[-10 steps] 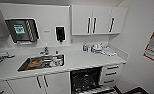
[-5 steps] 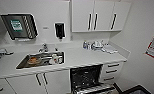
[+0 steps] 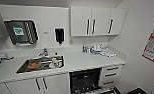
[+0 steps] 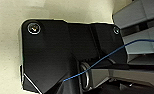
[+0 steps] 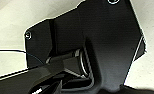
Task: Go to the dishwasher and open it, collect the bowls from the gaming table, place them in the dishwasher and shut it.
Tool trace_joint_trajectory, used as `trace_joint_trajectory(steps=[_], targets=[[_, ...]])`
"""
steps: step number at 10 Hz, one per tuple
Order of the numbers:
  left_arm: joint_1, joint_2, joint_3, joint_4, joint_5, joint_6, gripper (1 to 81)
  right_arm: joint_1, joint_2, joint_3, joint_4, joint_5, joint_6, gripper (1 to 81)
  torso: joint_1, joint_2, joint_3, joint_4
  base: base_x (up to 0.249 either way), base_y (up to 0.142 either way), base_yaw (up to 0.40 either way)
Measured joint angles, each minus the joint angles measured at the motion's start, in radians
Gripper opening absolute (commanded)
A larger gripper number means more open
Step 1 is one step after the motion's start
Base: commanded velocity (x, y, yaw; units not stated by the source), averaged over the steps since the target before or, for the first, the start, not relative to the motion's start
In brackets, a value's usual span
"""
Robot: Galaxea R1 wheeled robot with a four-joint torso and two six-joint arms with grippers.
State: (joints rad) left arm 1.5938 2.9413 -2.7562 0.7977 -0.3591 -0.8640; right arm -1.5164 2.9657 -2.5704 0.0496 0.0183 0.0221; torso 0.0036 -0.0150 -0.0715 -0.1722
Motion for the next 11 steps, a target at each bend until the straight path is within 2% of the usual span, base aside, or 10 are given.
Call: trace_joint_trajectory(steps=[3, 4, 6, 8, 9, 10, 11], targets=[[0.0, 0.014, 0.0, -0.001, 0.013, -0.004, 81.1, -0.007, 0.003, -0.004, 0.001, -0.001, 0.001, 81.1, -0.002, -0.001, 0.019, -0.003, 0.0, 0.0, 0.0], [0.0, 0.015, 0.0, -0.001, 0.034, -0.005, 81.1, -0.007, 0.009, -0.013, 0.002, -0.002, 0.001, 81.1, -0.002, -0.001, 0.018, -0.003, 0.0, 0.0, 0.0], [0.0, 0.024, 0.0, -0.001, 0.127, -0.004, 81.1, -0.007, 0.029, -0.054, 0.002, -0.003, 0.002, 81.1, -0.002, -0.001, 0.018, -0.003, 0.0, 0.0, 0.0], [-0.006, 0.031, 0.0, -0.003, 0.167, 0.0, 81.1, -0.007, 0.048, -0.091, 0.001, -0.004, 0.003, 81.1, -0.002, -0.001, 0.018, -0.003, 0.0, 0.0, 0.0], [-0.011, 0.031, 0.0, -0.02, 0.203, 0.029, 81.1, -0.008, 0.056, -0.095, 0.001, -0.007, 0.001, 81.1, -0.002, -0.001, 0.018, -0.003, 0.0, 0.0, 0.0], [-0.011, 0.031, 0.0, -0.051, 0.223, 0.094, 81.1, -0.011, 0.062, -0.094, 0.001, -0.008, 0.0, 81.1, -0.002, -0.001, 0.018, -0.003, 0.0, 0.0, 0.0], [-0.011, 0.031, 0.0, -0.109, 0.239, 0.2, 81.1, -0.013, 0.064, -0.094, 0.001, -0.008, 0.0, 81.1, -0.002, -0.001, 0.018, -0.003, 0.0, 0.0, 0.0]])
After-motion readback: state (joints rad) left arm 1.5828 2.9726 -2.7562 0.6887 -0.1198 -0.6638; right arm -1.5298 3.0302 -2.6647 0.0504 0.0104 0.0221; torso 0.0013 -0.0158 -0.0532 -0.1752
